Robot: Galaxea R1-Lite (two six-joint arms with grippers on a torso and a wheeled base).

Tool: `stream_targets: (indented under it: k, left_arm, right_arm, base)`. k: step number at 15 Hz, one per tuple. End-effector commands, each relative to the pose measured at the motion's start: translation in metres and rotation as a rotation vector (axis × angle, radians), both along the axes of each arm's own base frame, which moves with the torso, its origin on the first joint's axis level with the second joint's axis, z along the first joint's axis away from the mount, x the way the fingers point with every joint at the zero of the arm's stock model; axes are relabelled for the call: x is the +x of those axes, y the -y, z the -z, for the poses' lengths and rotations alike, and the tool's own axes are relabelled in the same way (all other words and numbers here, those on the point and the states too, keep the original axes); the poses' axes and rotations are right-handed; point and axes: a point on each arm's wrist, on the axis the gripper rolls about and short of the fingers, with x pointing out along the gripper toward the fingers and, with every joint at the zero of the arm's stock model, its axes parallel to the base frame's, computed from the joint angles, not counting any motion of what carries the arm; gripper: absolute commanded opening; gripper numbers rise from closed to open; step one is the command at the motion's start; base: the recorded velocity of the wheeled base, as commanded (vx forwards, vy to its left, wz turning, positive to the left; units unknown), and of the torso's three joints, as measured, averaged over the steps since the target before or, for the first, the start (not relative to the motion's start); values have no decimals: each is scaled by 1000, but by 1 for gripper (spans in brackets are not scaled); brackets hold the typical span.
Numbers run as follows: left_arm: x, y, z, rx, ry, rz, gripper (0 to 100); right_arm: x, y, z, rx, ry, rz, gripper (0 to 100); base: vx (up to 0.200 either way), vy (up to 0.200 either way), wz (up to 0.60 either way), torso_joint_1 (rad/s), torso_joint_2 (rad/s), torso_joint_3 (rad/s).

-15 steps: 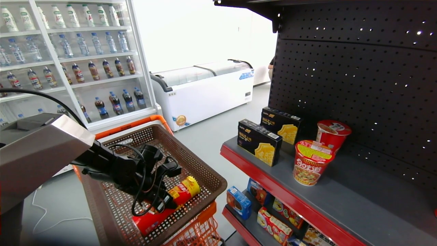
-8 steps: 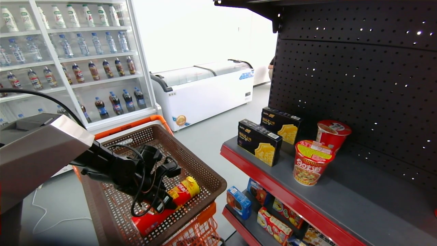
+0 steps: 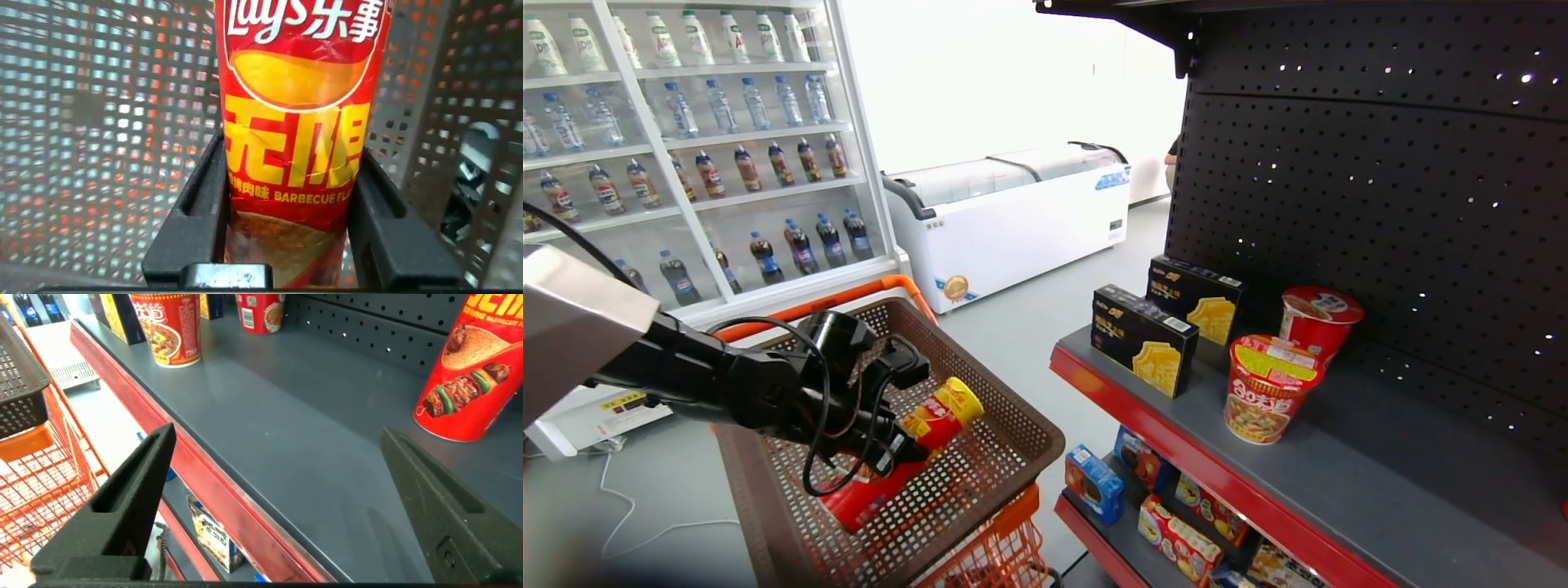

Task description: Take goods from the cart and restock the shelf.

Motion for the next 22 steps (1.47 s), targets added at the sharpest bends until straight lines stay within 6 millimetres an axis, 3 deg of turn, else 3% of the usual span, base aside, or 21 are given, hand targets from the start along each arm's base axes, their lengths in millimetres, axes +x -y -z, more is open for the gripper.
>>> stream_targets:
  k: [1, 3, 4, 5, 7, 14, 17, 19, 22]
  left_arm:
    - [-21, -3, -39, -35, 91, -26, 0]
    - [-41, 4, -65, -90, 160, -34, 0]
    - [-41, 4, -65, -90, 160, -34, 0]
    - [-54, 12, -89, -142, 281, -46, 0]
    - [-79, 21, -117, -188, 451, -73, 0]
    - [-149, 4, -161, -239, 695, -173, 0]
    - [-164, 0, -175, -246, 767, -194, 0]
    - [-180, -5, -190, -208, 861, -315, 0]
    - [-184, -7, -198, -214, 915, -350, 0]
  right_arm:
    - [0, 0, 0, -1, 1, 0, 100]
    - [0, 0, 0, -1, 1, 0, 100]
    - [0, 0, 0, -1, 1, 0, 100]
    - [0, 0, 0, -1, 1, 0, 100]
    - [0, 0, 0, -1, 1, 0, 100]
    - [0, 0, 0, -1, 1, 0, 100]
    - [0, 0, 0, -1, 1, 0, 100]
    - [0, 0, 0, -1, 1, 0, 100]
    - [0, 0, 0, -1, 1, 0, 100]
  base:
    - [0, 0, 0, 0, 0, 0]
    - [0, 0, 0, 0, 0, 0]
    - [0, 0, 0, 0, 0, 0]
    - [0, 0, 0, 0, 0, 0]
    - [0, 0, 0, 0, 0, 0]
    - [0, 0, 0, 0, 0, 0]
    - [0, 0, 0, 0, 0, 0]
    - [0, 0, 0, 0, 0, 0]
    - [0, 0, 0, 0, 0, 0]
